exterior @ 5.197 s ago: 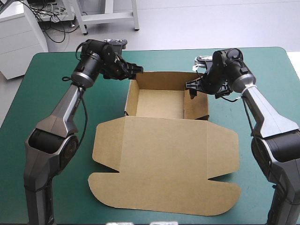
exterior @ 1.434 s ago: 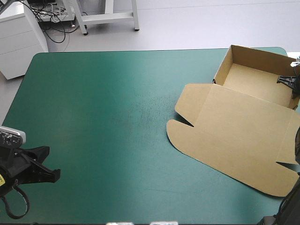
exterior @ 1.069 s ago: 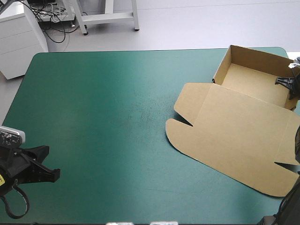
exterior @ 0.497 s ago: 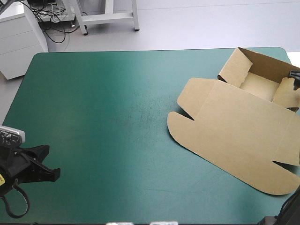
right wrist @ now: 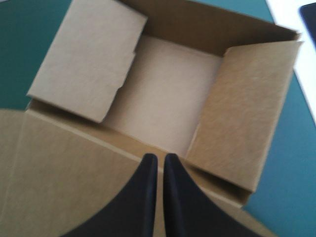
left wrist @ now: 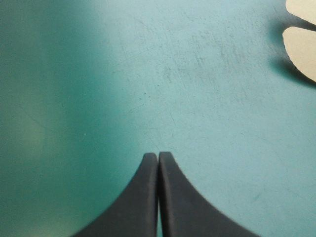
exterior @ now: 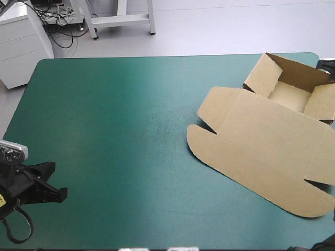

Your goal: Fold the box

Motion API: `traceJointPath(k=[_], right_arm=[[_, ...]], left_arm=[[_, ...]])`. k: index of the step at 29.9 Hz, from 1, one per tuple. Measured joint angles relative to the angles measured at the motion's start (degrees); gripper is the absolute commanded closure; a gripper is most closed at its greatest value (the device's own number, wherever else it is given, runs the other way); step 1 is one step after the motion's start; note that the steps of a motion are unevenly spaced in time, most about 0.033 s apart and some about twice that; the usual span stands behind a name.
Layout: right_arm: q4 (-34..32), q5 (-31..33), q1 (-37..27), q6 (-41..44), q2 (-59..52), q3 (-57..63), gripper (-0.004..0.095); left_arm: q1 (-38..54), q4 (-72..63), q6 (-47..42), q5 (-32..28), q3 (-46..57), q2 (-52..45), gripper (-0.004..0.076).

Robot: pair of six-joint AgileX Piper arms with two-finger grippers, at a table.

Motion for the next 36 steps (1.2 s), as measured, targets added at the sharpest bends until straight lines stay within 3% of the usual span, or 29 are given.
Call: traceJointPath(k=[15, 23, 36], right_arm=[[1.2, -10.7, 25.5, -3.7, -26.7, 30.9, 0.0912], [1.3, -16.6, 30.0, -4.7, -39.9, 42.3, 0.0912], [-5.0, -26.8, 30.2, -5.4, -63.9, 62.3, 0.0912]], left_arm=[[0.0, 0.4, -2.4, -0.3, 0.2, -2.5, 0.0756], [0.0, 4.5, -2.6, -1.6, 6.8, -9.6, 0.0756], [0.0, 4.8, -1.7, -16.8, 23.4, -21.4, 0.0756]])
